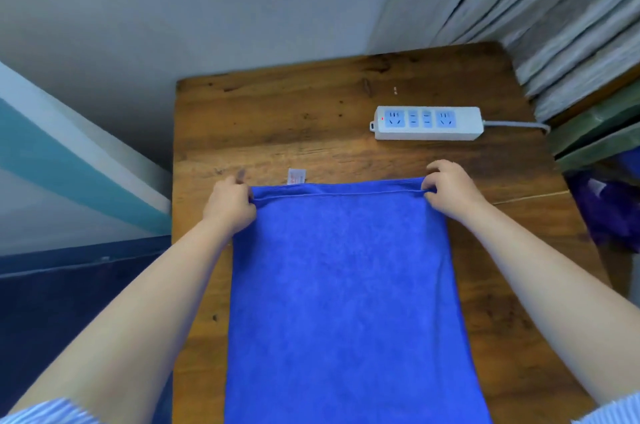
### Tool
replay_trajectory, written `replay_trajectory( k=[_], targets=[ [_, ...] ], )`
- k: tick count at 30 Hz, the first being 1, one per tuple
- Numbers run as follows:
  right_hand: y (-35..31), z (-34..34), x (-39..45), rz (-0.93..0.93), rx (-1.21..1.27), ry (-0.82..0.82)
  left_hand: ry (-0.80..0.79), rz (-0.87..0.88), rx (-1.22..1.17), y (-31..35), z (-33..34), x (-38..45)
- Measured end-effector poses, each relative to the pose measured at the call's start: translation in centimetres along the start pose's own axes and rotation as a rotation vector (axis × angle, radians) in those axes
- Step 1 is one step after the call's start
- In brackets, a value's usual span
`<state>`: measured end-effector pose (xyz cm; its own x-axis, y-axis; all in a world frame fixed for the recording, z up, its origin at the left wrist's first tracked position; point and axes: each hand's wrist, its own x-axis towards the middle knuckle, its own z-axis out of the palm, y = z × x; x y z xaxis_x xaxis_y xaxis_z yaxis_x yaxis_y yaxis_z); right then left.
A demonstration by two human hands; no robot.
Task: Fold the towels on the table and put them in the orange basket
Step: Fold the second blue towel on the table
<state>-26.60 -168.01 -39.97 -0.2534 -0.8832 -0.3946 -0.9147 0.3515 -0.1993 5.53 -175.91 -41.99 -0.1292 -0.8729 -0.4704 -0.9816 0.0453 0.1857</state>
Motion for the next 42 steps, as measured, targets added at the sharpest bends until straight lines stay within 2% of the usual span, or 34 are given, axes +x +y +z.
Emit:
replay_trajectory(
  k=[5,9,15,20,24,28,31,33,34,36,39,42],
  targets=[
    [-0.4,-1.5,0.7,-0.14,0.0,-0.198,-0.111,0.081,-0.038,-0.1,-1.4,0.4],
    [-1.0,-2.8,1.2,-0.165,0.003,-0.264,-0.162,0.109,-0.116,0.4,-3.0,0.0],
    [0.0,-3.7,0.5,-0.135,0.079,-0.256,-0.121,0.044,-0.286,-0.4,-4.8,-1.2],
    [0.1,-5.3,-0.7,-0.06,0.134,-0.234,-0.06,0.02,-0.334,-0.8,-5.2,-2.5],
    [-0.4,-7.5,-1.8,-0.074,0.123,-0.241,-0.01,0.053,-0.299,-1.0,-6.5,-3.8],
    [-1.8,-10.2,-3.4,-0.15,-0.053,-0.236,0.043,0.143,-0.131,-0.8,-8.9,-5.3],
    [-2.9,-12.8,-4.4,-0.184,-0.063,-0.112,0.066,0.189,0.104,0.2,-11.8,-6.3],
    [-4.0,-14.9,-5.5,-0.178,-0.084,0.015,0.149,0.164,0.212,1.4,-14.5,-7.6],
    [-4.6,-15.8,-5.6,-0.152,-0.126,0.079,0.213,0.131,0.195,2.1,-15.8,-8.0],
    [-6.0,-17.8,-6.5,-0.108,-0.17,0.229,0.373,0.068,0.011,3.2,-18.6,-9.3],
    [-7.8,-20.6,-8.4,-0.113,-0.086,0.514,0.627,0.034,-0.27,3.9,-21.5,-11.5],
    [-9.5,-21.5,-10.3,-0.198,0.039,0.809,0.711,0.091,-0.273,4.8,-22.3,-13.4]
  ],
)
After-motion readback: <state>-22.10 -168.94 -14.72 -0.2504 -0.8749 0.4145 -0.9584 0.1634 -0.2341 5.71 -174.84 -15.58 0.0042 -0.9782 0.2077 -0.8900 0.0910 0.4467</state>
